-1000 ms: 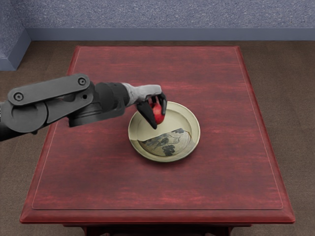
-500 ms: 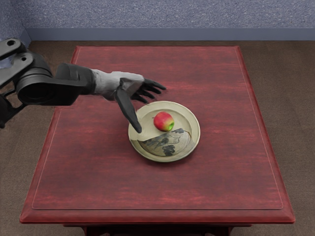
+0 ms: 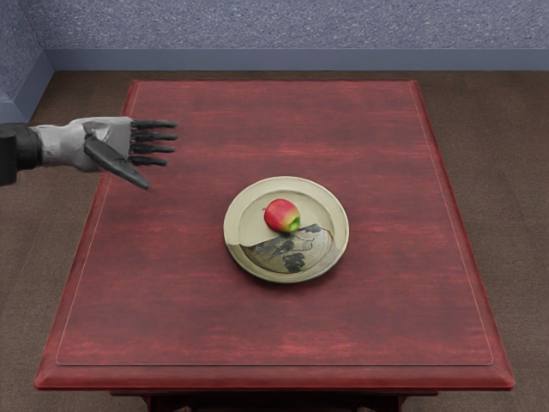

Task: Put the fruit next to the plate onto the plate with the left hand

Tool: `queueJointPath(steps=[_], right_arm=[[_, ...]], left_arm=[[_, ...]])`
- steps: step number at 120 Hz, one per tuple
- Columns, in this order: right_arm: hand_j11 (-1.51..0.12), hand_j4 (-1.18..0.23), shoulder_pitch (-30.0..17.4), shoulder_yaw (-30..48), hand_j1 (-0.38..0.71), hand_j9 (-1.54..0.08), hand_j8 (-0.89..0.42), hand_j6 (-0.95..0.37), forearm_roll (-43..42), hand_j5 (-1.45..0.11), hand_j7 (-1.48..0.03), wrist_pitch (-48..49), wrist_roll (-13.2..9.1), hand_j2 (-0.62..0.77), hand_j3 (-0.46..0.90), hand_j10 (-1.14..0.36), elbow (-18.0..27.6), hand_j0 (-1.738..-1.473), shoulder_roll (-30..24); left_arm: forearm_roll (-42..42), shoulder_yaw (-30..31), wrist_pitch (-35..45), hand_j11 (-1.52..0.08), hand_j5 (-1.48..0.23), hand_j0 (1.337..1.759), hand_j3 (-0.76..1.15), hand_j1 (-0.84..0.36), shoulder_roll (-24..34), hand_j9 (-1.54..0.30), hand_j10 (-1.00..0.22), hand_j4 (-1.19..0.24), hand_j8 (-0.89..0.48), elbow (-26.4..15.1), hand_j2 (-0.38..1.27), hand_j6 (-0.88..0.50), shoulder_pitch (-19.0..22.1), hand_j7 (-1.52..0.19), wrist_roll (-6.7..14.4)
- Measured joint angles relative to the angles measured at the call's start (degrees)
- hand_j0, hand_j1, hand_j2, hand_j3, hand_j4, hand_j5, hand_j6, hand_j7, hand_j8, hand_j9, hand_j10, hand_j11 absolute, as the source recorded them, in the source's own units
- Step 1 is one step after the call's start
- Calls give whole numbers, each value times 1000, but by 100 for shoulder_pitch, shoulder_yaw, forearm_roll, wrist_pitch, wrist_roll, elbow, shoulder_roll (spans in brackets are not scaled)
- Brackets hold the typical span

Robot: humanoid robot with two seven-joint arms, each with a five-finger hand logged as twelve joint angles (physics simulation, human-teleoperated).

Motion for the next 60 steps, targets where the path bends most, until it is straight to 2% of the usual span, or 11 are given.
queueJointPath(steps=[6, 24, 48, 60], right_arm=[[0, 0, 0, 0, -349, 0, 0, 0, 0, 0, 0, 1, 0, 0, 0, 0, 0, -1658, 0], [0, 0, 0, 0, -349, 0, 0, 0, 0, 0, 0, 0, -1, 0, 0, 0, 0, -1658, 0], [0, 0, 0, 0, -349, 0, 0, 0, 0, 0, 0, 0, -1, 0, 0, 0, 0, -1658, 0], [0, 0, 0, 0, -349, 0, 0, 0, 0, 0, 0, 0, 1, 0, 0, 0, 0, -1658, 0]], left_arm=[[-91, -88, -44, -29, -30, 1658, 0, 324, 5, -29, -20, -23, -19, 163, 6, -19, 92, -29, 0], [-230, -549, -98, -26, -26, 1658, 0, 326, 19, -26, -18, -20, -18, 387, 5, -18, 732, -26, 0], [-574, -798, -112, -24, -24, 1658, 0, 328, 198, -24, -17, -18, -16, 630, 4, -17, 1022, -24, 0], [-633, -824, -114, -23, -23, 1658, 0, 328, 198, -23, -17, -17, -16, 656, 4, -16, 1038, -23, 0]])
